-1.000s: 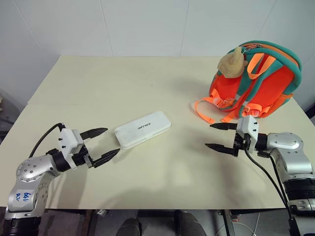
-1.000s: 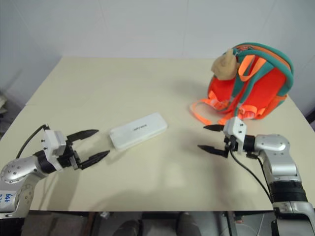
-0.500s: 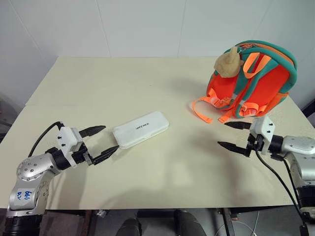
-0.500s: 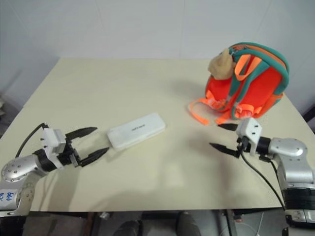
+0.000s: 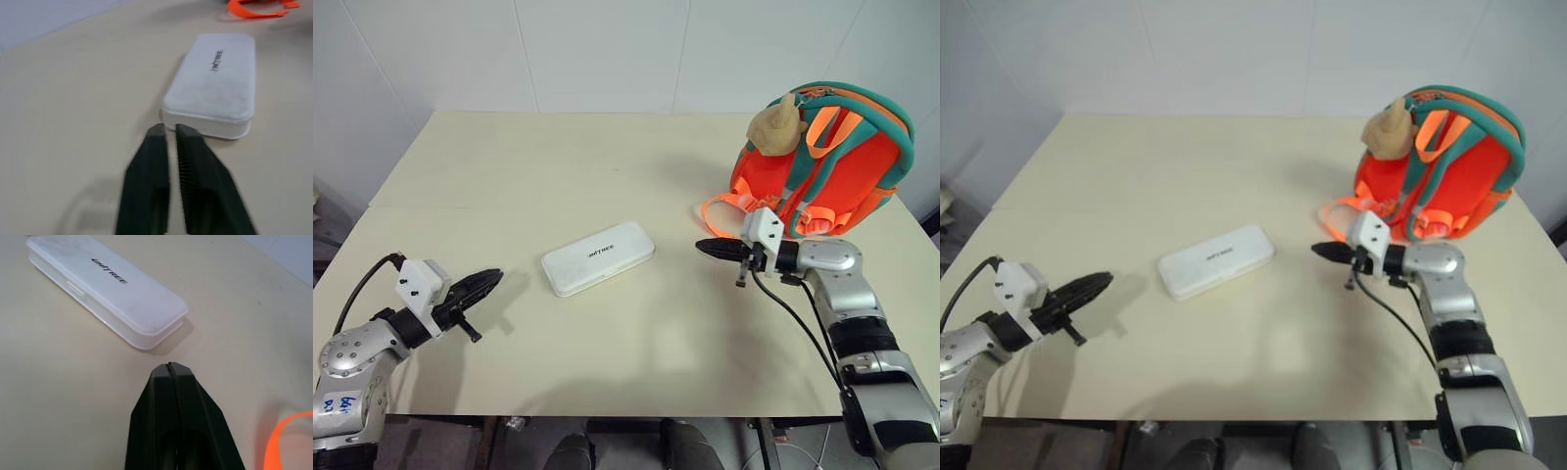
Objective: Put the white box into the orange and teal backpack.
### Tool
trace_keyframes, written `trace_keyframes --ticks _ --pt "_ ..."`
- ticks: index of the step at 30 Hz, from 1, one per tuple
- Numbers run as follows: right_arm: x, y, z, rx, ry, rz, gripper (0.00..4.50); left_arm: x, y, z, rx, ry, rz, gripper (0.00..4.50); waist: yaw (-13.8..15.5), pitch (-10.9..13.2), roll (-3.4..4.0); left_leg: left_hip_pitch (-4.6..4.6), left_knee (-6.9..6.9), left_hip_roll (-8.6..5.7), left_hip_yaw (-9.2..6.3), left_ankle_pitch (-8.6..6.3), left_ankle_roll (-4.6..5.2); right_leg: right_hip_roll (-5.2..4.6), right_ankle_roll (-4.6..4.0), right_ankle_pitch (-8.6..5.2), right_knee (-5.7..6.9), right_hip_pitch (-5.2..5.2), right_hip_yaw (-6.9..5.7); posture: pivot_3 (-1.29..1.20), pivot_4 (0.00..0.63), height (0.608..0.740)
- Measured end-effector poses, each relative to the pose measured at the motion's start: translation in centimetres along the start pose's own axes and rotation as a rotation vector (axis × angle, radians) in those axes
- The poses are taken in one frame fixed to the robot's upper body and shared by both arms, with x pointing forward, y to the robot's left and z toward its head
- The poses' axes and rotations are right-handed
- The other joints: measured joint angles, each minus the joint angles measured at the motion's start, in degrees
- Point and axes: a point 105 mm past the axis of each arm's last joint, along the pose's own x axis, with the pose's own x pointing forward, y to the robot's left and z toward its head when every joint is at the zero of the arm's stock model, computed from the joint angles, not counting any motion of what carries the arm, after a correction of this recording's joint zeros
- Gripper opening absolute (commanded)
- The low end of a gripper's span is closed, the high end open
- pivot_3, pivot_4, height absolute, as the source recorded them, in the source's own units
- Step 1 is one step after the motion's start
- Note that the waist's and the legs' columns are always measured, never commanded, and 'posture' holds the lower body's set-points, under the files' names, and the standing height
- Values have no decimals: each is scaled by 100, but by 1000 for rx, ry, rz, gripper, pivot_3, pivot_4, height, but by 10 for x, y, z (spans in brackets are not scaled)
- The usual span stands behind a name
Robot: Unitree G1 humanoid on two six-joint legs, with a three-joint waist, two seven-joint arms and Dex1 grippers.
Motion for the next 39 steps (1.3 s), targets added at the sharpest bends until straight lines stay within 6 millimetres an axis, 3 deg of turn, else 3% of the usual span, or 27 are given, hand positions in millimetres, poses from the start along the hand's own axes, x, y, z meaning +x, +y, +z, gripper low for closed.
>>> trace_keyframes --ticks 6,11,15,24,33,39 --pt "28 -13 -18 22 83 -90 120 15 -15 -15 -77 63 21 0 -13 0 0 0 1 0 0 2 -3 0 0 0 6 -2 1 0 150 740" --pt "46 -23 -17 21 104 -157 120 30 -23 -24 -118 81 62 0 -17 0 0 -1 -4 1 0 3 -5 2 0 0 9 -5 0 0 150 740" --pt "66 -17 -11 42 90 -151 120 41 -27 -23 -128 70 78 0 -23 0 0 -1 -8 0 0 3 -6 2 0 0 19 -5 0 0 150 740" --pt "93 10 -8 71 66 -43 120 54 -36 -24 -145 62 77 0 -42 0 0 -1 -17 0 3 3 -6 2 1 1 18 -8 -2 0 150 740" --pt "87 23 -14 110 47 23 120 58 -34 -27 -147 66 90 0 -42 0 0 0 -12 0 3 4 -7 2 1 1 24 -8 -2 0 150 740" --pt "60 30 -21 113 38 65 120 63 -43 -26 -146 56 26 0 4 0 0 -4 -13 -1 3 3 -6 -2 3 2 18 -7 -5 0 150 740"
